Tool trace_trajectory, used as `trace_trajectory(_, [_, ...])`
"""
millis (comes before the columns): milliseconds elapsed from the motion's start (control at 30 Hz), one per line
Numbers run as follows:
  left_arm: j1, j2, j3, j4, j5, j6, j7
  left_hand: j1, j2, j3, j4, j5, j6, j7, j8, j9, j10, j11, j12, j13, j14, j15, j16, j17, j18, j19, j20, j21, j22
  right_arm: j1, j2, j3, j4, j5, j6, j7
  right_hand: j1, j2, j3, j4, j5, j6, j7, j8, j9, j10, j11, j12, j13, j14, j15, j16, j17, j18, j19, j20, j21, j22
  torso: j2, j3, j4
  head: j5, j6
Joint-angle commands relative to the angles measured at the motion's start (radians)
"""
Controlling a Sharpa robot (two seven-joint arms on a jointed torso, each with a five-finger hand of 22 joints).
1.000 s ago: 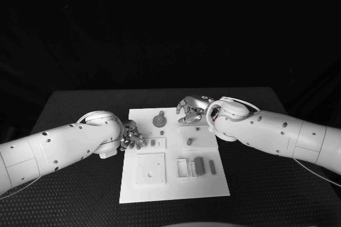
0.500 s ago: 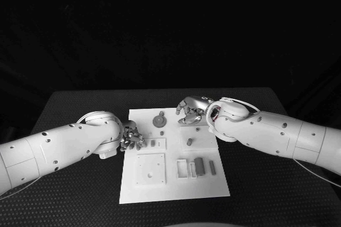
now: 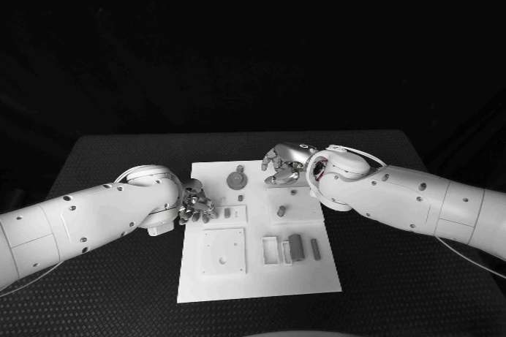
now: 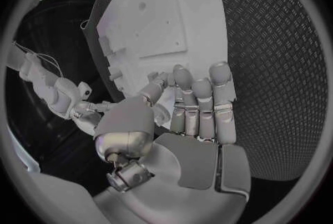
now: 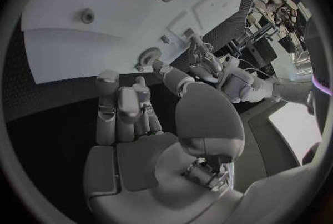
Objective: Assemble the parts on the task board
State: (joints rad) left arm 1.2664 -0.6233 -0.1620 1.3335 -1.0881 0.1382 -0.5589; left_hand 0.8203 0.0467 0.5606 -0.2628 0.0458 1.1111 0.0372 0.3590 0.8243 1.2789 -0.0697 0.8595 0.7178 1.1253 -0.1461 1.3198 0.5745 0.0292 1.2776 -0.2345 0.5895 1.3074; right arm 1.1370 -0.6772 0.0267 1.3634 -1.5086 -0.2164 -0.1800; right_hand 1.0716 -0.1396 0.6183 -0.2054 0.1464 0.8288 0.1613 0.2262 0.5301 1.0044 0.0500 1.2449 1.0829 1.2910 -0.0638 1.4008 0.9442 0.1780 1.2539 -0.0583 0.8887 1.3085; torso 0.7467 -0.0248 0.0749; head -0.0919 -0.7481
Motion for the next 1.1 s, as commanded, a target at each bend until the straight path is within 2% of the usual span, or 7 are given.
trace_trajectory(33, [-0.002,0.001,-0.002,-0.003,0.013,0.004,-0.017,0.01,0.0,-0.015,0.014,0.002,-0.009,0.002,-0.009,0.001,-0.008,0.001,0.0,-0.001,-0.002,-0.005,-0.001,-0.002,0.013,-0.001,-0.006,0.002,0.016,-0.001,0.0,0.0,0.001,-0.004,0.009,0.001,-0.011,-0.003,0.001,0.006,0.003,-0.001,0.005,-0.004,-0.002,-0.007,0.002,0.004,-0.001,-0.004,0.006,-0.003,0.0,0.084,0.0,-0.007,-0.006,0.018,0.0,0.0004,-0.0006,0.0,0.0])
trace_trajectory(333, [-0.002,-0.001,-0.002,-0.006,0.014,-0.002,-0.007,-0.058,-0.061,-0.07,0.039,0.002,-0.007,0.0,-0.014,0.007,-0.008,-0.001,-0.001,-0.001,-0.003,-0.006,-0.001,-0.003,0.016,-0.004,-0.009,0.0,0.015,-0.001,0.0,0.0,0.0,-0.004,0.007,0.002,-0.011,-0.003,0.001,0.006,0.003,-0.001,0.005,-0.004,-0.002,-0.007,0.003,0.004,-0.001,-0.004,0.006,-0.004,-0.001,0.084,0.0,-0.007,-0.006,0.018,0.0,-0.0003,-0.0007,-0.002,0.0])
trace_trajectory(400, [-0.002,-0.001,-0.002,-0.005,0.014,-0.002,-0.003,-0.07,-0.069,-0.077,0.045,0.002,-0.007,0.0,-0.015,0.008,-0.009,-0.002,-0.001,-0.001,-0.003,-0.007,-0.001,-0.003,0.017,-0.004,-0.01,-0.001,0.015,-0.001,0.0,0.0,0.0,-0.004,0.006,0.002,-0.011,-0.003,0.001,0.006,0.003,-0.002,0.005,-0.004,-0.002,-0.007,0.003,0.004,-0.001,-0.004,0.006,-0.003,-0.001,0.084,0.0,-0.007,-0.006,0.018,0.0,-0.0006,-0.0006,-0.002,0.0])
trace_trajectory(567, [-0.002,-0.002,-0.002,-0.005,0.015,-0.008,0.0,-0.097,-0.082,-0.11,0.04,0.002,-0.006,-0.001,-0.017,0.012,-0.01,-0.003,-0.002,-0.001,-0.005,-0.008,-0.001,-0.003,0.018,-0.007,-0.011,-0.003,0.015,-0.001,0.0,0.0,0.0,-0.004,0.007,0.002,-0.011,-0.004,0.001,0.006,0.003,-0.002,0.005,-0.005,-0.002,-0.007,0.003,0.004,-0.001,-0.004,0.006,-0.004,-0.001,0.084,0.0,-0.007,-0.006,0.018,0.0,-0.0014,0.0006,-0.004,-0.001])
trace_trajectory(833, [-0.002,-0.003,-0.002,-0.005,0.019,-0.022,0.003,-0.115,-0.092,-0.125,0.044,0.002,-0.004,-0.003,-0.019,0.015,-0.01,-0.004,-0.002,-0.001,-0.006,-0.01,-0.001,-0.003,0.02,-0.008,-0.013,-0.004,0.014,-0.001,0.001,0.0,-0.001,-0.004,0.008,0.003,-0.012,-0.004,0.001,0.006,0.003,-0.002,0.005,-0.005,-0.002,-0.008,0.003,0.004,-0.002,-0.004,0.006,-0.004,-0.002,0.084,0.0,-0.007,-0.007,0.018,0.0,-0.0014,0.0002,-0.003,0.0])
trace_trajectory(1100, [-0.002,-0.003,-0.002,-0.006,0.02,-0.03,0.006,-0.117,-0.09,-0.126,0.046,0.003,-0.003,-0.004,-0.019,0.016,-0.01,-0.005,-0.002,-0.001,-0.005,-0.011,0.0,-0.003,0.021,-0.007,-0.013,-0.005,0.013,-0.001,0.002,0.0,-0.002,-0.004,0.008,0.002,-0.012,-0.005,0.001,0.006,0.003,-0.003,0.005,-0.005,-0.002,-0.008,0.003,0.003,-0.002,-0.004,0.007,-0.004,-0.002,0.084,0.0,-0.007,-0.007,0.018,0.0,-0.001,0.0001,-0.003,0.0])
